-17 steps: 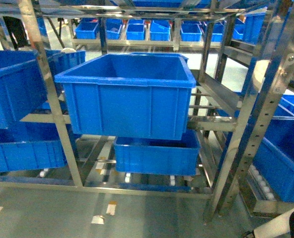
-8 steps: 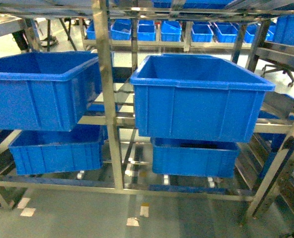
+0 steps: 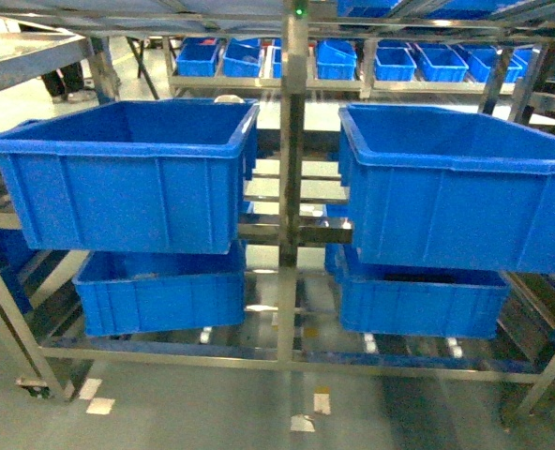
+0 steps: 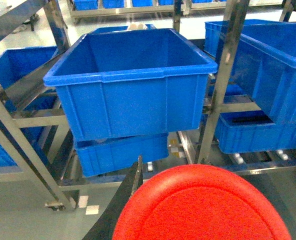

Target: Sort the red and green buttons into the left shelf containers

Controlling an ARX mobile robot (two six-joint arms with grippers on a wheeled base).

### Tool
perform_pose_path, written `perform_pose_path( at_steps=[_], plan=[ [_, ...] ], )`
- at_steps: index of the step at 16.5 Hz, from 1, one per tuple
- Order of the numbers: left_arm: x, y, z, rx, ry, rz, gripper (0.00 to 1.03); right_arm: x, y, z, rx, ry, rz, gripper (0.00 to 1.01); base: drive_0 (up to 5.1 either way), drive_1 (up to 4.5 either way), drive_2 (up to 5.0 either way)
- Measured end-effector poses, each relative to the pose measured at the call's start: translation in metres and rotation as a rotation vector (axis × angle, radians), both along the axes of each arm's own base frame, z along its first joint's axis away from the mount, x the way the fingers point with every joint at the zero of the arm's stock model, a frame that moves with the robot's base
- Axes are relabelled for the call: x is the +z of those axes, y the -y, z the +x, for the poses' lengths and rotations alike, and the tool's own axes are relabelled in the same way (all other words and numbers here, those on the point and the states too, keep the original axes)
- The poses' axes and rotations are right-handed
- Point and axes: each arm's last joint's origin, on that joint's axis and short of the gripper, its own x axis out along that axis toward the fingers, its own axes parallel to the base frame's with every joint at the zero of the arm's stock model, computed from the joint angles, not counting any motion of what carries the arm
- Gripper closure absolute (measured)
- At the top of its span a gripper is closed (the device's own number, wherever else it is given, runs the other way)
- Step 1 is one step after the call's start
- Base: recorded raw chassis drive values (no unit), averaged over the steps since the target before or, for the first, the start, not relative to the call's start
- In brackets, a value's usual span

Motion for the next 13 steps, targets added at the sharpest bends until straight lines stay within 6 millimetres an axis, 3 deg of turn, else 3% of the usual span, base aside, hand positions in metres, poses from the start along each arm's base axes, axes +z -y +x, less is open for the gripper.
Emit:
perform_pose_path(
  at_steps=[13],
  plan=[
    [0.0001, 0.0001, -0.0004, 0.0, 0.0, 0.0, 0.77, 0.0001, -0.0001, -0.0003, 0.002, -0.001, 0.0, 0.72, -5.0, 2.37, 2.4]
  ],
)
